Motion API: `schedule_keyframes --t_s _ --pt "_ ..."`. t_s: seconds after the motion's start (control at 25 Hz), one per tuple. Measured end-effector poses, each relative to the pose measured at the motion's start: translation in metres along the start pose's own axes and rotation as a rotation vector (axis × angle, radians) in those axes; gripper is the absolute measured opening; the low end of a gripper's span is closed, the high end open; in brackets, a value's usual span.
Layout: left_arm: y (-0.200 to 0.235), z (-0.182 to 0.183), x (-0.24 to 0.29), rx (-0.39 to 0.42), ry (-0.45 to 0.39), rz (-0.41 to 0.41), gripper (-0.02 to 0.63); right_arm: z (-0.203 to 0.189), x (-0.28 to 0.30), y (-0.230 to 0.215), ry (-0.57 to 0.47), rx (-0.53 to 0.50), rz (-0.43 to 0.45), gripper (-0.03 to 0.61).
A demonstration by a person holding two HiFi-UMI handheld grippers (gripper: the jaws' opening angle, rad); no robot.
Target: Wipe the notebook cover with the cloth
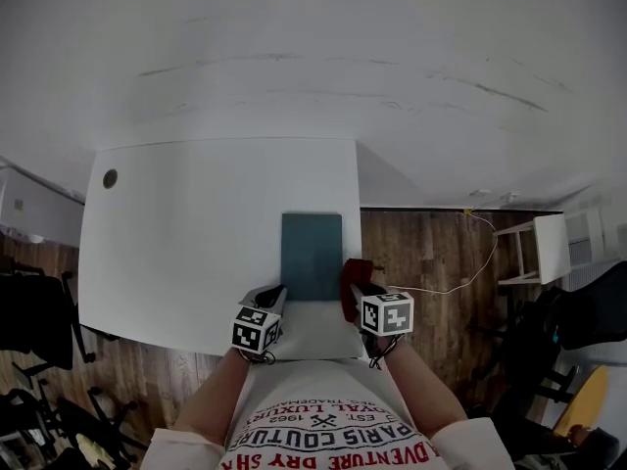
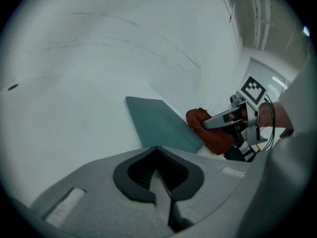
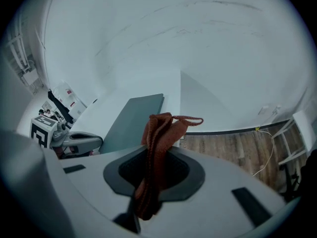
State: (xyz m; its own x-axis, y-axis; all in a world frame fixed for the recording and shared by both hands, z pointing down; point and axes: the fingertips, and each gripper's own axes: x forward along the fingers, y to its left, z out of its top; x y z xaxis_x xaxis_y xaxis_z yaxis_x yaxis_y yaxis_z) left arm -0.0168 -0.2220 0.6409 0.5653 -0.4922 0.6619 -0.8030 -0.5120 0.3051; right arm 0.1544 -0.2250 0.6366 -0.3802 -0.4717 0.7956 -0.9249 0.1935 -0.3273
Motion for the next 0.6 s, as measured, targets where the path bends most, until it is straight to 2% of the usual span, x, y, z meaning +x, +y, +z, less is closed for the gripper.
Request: schedule_keyframes --t_s 0.12,0.24,0.32,0.44,0.6 --pt "0.001 0.0 -0.001 -0.038 -0.001 0.003 0.009 0.007 -0.012 -0.001 -0.032 -0.001 -0.006 0.078" --pt "0.0 0.002 0.0 -0.026 0.016 -0.002 0.009 0.02 -0.025 0.004 -0.08 -0.014 0.003 0.078" --pt "-0.001 0.012 -0.004 -0.017 -0.005 0.005 0.009 0.029 -0.034 0.009 -0.118 -0.026 0.014 0.078" --pt "-0.007 0.041 -0.019 0.004 -0.085 0.014 0.009 0.047 -0.049 0.022 -0.187 -0.062 0.033 0.078" --pt "-0.02 0.097 -0.051 0.027 -0.24 0.01 0.009 0.076 -0.072 0.039 -0.303 -0.121 0.048 0.078"
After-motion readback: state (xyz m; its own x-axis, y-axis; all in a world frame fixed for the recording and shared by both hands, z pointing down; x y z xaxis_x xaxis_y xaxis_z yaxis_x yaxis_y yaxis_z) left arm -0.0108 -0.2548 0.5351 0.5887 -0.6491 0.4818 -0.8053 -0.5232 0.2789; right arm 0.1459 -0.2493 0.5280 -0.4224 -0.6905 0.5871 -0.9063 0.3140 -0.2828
